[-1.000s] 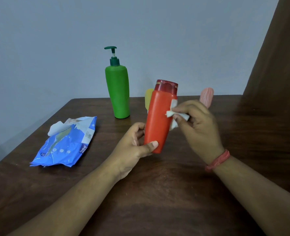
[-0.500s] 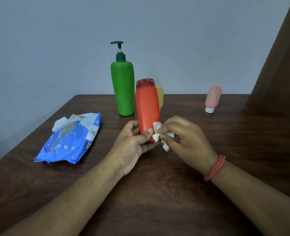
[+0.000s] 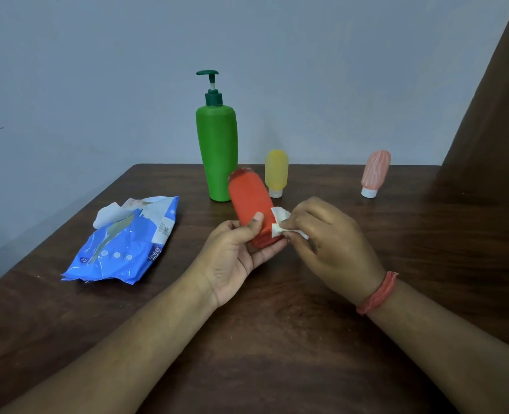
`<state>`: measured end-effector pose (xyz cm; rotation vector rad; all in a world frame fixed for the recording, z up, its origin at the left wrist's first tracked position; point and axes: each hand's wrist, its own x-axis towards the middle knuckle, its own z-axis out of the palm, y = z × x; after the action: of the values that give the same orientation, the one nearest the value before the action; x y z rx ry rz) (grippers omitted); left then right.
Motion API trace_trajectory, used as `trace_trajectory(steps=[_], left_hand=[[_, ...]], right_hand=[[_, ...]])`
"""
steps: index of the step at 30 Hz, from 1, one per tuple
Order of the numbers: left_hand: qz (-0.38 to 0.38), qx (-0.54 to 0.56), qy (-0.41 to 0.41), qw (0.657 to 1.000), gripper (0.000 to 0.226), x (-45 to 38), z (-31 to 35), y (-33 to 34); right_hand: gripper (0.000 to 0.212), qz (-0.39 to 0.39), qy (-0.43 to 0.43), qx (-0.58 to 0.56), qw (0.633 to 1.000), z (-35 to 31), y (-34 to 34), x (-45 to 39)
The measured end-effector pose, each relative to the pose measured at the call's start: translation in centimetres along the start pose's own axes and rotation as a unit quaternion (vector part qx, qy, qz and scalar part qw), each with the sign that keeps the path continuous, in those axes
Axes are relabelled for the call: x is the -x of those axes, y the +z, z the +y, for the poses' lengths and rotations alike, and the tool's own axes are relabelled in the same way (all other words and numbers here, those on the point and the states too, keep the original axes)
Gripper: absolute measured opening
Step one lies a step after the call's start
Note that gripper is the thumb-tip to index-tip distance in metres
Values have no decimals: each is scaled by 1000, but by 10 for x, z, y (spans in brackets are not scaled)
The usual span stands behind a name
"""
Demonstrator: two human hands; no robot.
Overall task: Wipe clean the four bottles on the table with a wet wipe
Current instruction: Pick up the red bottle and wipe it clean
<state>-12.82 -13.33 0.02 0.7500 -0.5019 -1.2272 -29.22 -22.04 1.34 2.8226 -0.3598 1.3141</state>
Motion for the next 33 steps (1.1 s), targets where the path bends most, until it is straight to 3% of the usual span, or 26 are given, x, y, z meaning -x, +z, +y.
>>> trace_trajectory(steps=[3,6,9,12,17,19,24,29,33], left_hand=[[5,-17,-15,1000,29,0,1,0],[38,-45,-7,998,44,0,2,0],[33,-26,-6,999,36,0,3,3],[23,2,-9,1000,41,1,2,6],[10,-17,-26,999,31,4,0,7],[5,-8,-20,1000,28,4,2,6],[-10,18,-17,1000,50,5,6,6],[-19,-7,-2,1000,49,5,5,6],[-1,-78,11,997,58,6,3,5]], right_hand=[[7,-7,-62,36,997,-10,4,-2],[20,-8,-129,78,989,-19,7,-5],[23,31,-128,115,985,-13,1,-7],[14,60,-107,123,985,-7,-3,-6],[22,-26,-158,95,983,-19,7,-4],[18,-15,-139,99,985,-12,3,-5],[8,49,-59,54,996,-1,-1,-4],[9,80,40,-111,990,-2,7,0],[10,80,151,-268,948,2,10,1]])
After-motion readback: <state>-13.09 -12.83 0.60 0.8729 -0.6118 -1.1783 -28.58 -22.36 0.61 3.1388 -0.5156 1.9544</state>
